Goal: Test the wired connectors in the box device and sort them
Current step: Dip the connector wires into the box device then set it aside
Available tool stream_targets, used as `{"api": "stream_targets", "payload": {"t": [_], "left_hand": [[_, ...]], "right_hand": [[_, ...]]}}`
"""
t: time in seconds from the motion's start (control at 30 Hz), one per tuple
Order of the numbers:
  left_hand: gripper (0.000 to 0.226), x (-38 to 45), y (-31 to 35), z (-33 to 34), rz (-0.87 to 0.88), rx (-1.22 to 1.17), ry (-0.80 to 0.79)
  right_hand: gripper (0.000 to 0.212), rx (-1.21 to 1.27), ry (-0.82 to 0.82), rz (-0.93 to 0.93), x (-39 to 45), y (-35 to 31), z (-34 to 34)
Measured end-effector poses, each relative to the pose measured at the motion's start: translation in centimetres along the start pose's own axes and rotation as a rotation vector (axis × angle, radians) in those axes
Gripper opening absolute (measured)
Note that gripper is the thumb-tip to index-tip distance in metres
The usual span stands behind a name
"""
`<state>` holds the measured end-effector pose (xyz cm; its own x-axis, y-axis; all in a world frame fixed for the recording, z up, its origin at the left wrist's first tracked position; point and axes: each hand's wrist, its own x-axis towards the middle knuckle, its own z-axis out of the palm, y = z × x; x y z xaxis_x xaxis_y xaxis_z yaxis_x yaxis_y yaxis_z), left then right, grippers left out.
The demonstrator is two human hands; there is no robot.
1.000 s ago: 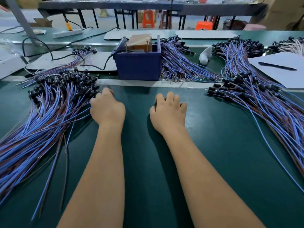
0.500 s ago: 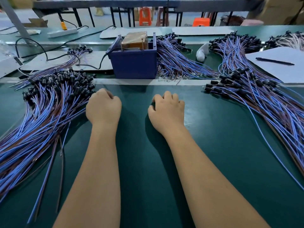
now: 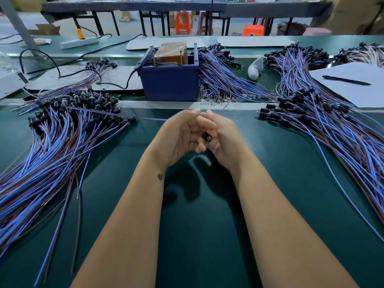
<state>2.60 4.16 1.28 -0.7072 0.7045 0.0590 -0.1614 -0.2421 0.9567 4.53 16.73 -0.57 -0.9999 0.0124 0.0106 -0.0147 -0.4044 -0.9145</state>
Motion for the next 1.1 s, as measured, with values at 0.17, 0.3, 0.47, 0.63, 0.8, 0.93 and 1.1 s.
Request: {"api": "stream_targets", "payload": {"t": [0.17,0.3,0.47,0.63,0.8,0.93,1.1], "left_hand": [[0.054,-0.5,0.3,-0.1,-0.157,0.104,-0.170],[0.053,-0.7,0.1,0.2,-0.308,0.280,-0.224],[0.056,-0.6,0.2,0.5,-0.424,0.383,-0.262],[0.052,-0.4,-0.1,0.3,-0.326,0.347,-0.226],[0.035,0.3,-0.2,-1.5,-0.113,0.167,0.374],[0.018,0.2,-0.5,-1.5,-0.029,0.106,0.558],[0.027,1.2,0.5,-1.2,-0.094,0.162,0.677]], "right_hand": [[0.023,-0.087,0.044,0.060,0.0,-0.1,-0.6],[0.015,0.006,0.032,0.082,0.0,-0.1,-0.9],[0.012,0.003,-0.034,0.083,0.0,-0.2,-1.0],[0.014,0.068,0.021,0.039,0.1,-0.5,-1.0],[0.016,0.049,0.119,-0.023,0.3,-0.6,-1.3],[0.017,-0.344,0.176,-0.076,0.1,0.2,-0.4],[0.018,-0.474,0.232,-0.084,0.0,0.5,0.2]]}}
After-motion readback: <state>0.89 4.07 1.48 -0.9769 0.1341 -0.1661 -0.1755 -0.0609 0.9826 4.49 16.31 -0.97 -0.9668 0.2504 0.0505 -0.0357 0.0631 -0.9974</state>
